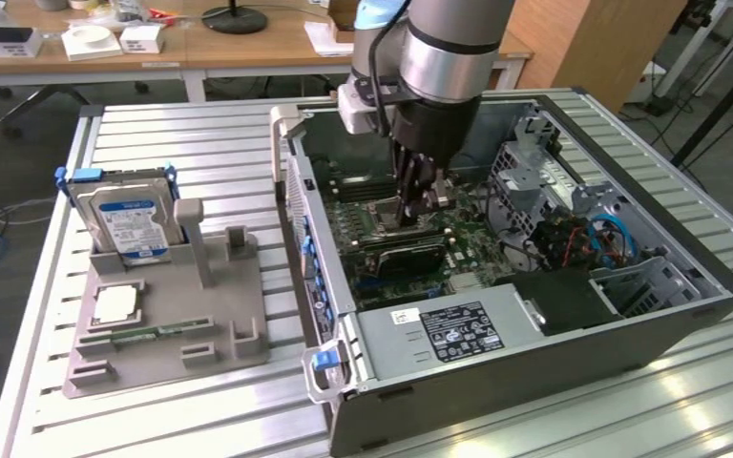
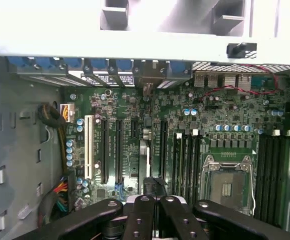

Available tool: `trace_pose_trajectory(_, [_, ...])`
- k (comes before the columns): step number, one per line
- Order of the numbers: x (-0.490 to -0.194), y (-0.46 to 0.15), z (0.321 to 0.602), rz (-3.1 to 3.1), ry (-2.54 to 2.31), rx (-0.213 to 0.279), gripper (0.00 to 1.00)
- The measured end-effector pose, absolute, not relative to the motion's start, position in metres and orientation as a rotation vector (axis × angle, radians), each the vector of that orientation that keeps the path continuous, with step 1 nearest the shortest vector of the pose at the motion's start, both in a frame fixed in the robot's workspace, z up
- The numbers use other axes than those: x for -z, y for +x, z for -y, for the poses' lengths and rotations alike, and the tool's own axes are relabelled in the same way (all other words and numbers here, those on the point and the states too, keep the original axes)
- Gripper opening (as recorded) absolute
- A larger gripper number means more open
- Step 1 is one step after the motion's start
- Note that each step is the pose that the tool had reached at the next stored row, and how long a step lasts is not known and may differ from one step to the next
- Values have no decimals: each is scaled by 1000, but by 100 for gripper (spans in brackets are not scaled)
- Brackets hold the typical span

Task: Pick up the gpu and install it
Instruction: 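Press down on the gpu until it lock into place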

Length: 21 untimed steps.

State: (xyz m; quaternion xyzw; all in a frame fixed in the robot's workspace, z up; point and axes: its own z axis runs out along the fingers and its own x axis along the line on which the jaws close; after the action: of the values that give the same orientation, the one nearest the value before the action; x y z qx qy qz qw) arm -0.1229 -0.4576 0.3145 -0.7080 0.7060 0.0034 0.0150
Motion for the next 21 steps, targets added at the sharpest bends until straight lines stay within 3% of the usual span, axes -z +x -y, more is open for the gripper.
trace_pose_trajectory(7, [-328,-123,458,-2197,-2203,-11,10])
trace_pose_trajectory(21, [-328,-111,458,-2197,-2204,-11,10])
